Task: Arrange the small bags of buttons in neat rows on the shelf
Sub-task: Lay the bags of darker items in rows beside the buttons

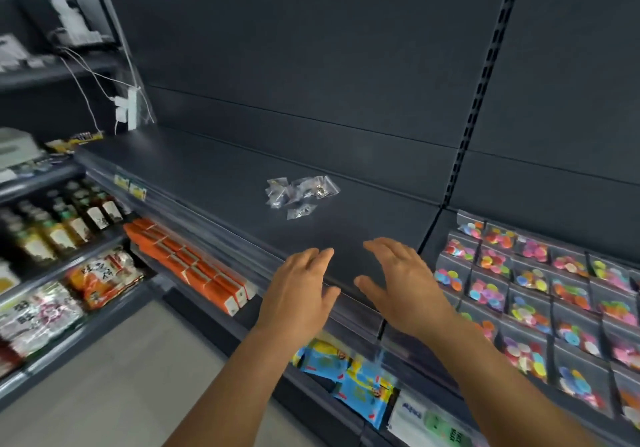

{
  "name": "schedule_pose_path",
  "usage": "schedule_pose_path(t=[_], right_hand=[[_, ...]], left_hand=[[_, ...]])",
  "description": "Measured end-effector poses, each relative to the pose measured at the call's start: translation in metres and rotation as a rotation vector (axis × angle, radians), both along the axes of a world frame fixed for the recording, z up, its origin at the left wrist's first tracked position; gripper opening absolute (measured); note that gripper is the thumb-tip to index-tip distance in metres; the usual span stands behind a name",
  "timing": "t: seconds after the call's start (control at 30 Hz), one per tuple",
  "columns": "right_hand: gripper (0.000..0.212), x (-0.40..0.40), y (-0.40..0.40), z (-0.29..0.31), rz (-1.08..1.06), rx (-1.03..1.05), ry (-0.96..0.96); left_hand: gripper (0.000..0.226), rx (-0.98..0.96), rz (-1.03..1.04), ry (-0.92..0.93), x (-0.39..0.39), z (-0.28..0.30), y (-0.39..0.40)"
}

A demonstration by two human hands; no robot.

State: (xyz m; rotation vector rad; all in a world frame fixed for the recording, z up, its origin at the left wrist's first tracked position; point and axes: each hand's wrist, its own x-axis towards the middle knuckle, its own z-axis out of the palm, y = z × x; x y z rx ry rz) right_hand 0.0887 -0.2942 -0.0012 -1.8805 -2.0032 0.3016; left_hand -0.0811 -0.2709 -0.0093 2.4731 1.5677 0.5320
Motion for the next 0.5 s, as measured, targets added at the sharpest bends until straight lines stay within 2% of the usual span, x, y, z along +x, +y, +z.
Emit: schedule_pose_path(t=[0.5], right_hand=[[0.065, -0.016, 0.196, -0.011, 0.102, -0.126, 0.036]], left_hand=[[0.064, -0.1, 0.116, -0.023, -0.013, -0.016, 0.157]])
